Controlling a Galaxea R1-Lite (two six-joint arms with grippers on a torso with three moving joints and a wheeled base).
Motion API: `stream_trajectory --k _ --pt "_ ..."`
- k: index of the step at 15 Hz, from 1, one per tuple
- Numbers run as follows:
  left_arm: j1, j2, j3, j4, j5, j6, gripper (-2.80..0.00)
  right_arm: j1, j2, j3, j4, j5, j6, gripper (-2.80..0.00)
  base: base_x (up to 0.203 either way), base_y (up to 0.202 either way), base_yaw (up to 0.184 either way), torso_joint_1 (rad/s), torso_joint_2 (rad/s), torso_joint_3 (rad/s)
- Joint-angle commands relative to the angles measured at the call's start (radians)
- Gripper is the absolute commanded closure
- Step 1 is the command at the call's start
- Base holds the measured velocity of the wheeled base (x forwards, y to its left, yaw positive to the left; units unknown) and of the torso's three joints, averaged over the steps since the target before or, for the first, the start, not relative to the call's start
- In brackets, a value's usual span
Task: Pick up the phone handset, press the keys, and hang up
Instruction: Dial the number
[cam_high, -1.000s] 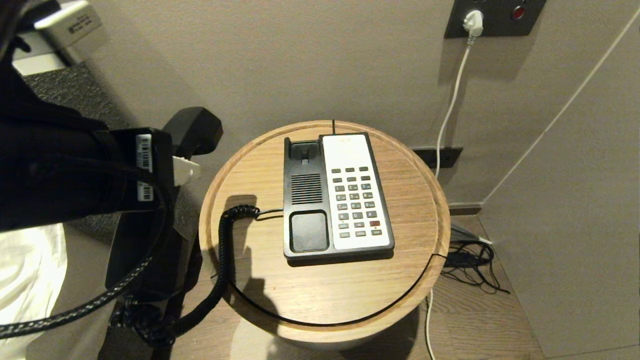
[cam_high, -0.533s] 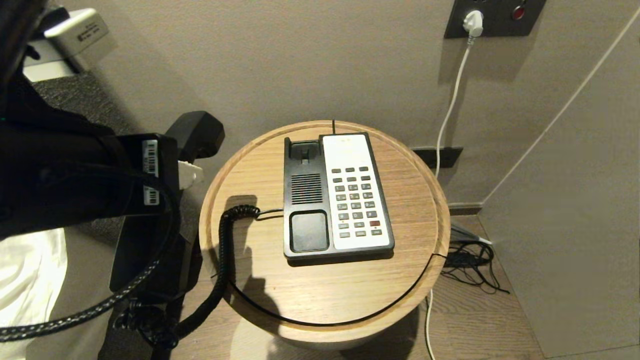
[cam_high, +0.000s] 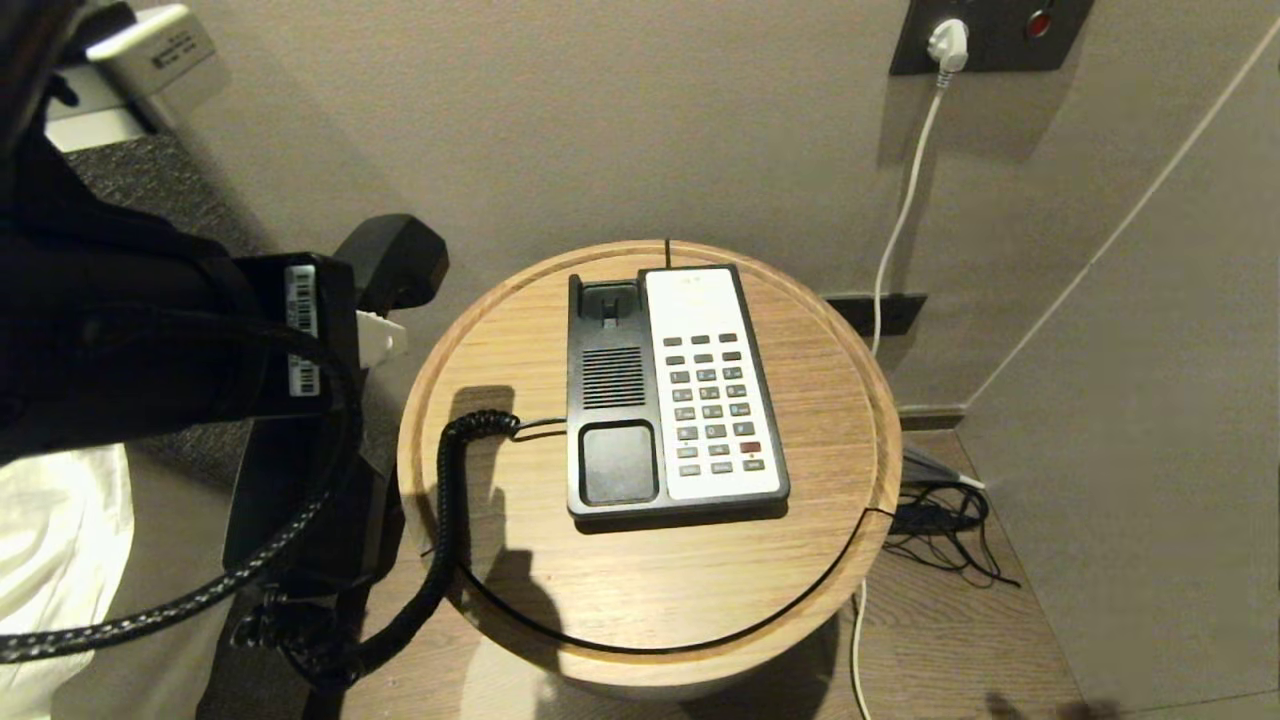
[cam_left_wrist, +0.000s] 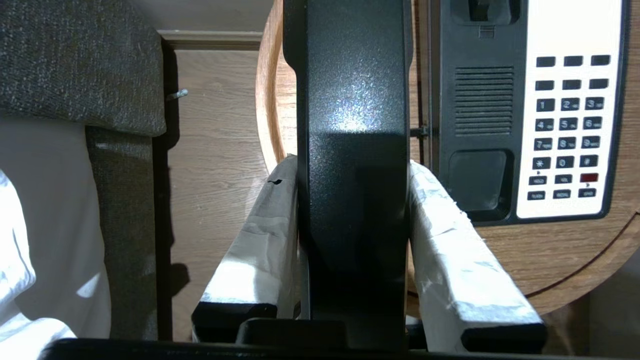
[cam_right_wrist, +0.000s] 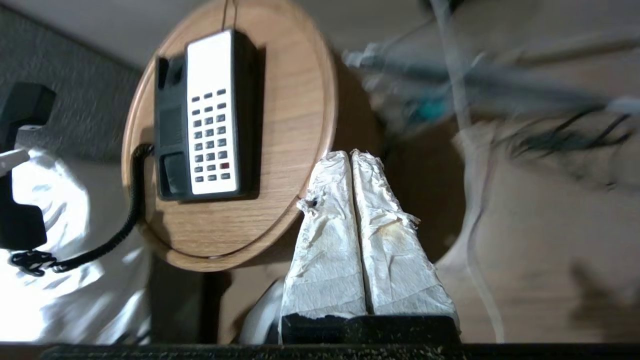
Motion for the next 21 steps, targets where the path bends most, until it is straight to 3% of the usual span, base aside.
stream_trajectory --k 1,4,6,9,13,16,21 --pt "0.004 0.003 -0.004 0.004 0.004 -0.004 0.00 0.126 0.218 -0.090 0.005 0.004 0.047 0.00 0.000 0.000 0.000 0.000 0.00 0.000" --pt "0.015 -0.003 0.000 0.006 0.003 -0.004 0.00 0.308 0.378 -0.219 0.014 -0.020 0.109 0.00 0.000 0.000 0.000 0.000 0.00 0.000" --pt "0.021 -0.006 -0.003 0.007 0.003 -0.004 0.00 0.425 0.475 -0.268 0.009 -0.090 0.119 0.00 0.000 0.000 0.000 0.000 0.00 0.000" --pt "0.042 -0.014 -0.004 0.006 0.004 -0.004 0.00 0.535 0.620 -0.350 -0.015 -0.144 0.123 0.00 0.000 0.000 0.000 0.000 0.00 0.000" --pt "0.061 -0.018 -0.001 0.006 0.004 -0.004 0.00 0.607 0.785 -0.503 -0.036 -0.173 0.140 0.00 0.000 0.000 0.000 0.000 0.00 0.000" --pt "0.066 -0.020 0.009 0.015 0.005 -0.001 0.00 0.622 0.867 -0.545 -0.041 -0.176 0.140 0.00 0.000 0.000 0.000 0.000 0.00 0.000" --pt "0.091 -0.125 0.124 0.018 -0.006 0.002 0.00 0.638 0.885 -0.575 -0.039 -0.175 0.149 0.00 0.000 0.000 0.000 0.000 0.00 0.000"
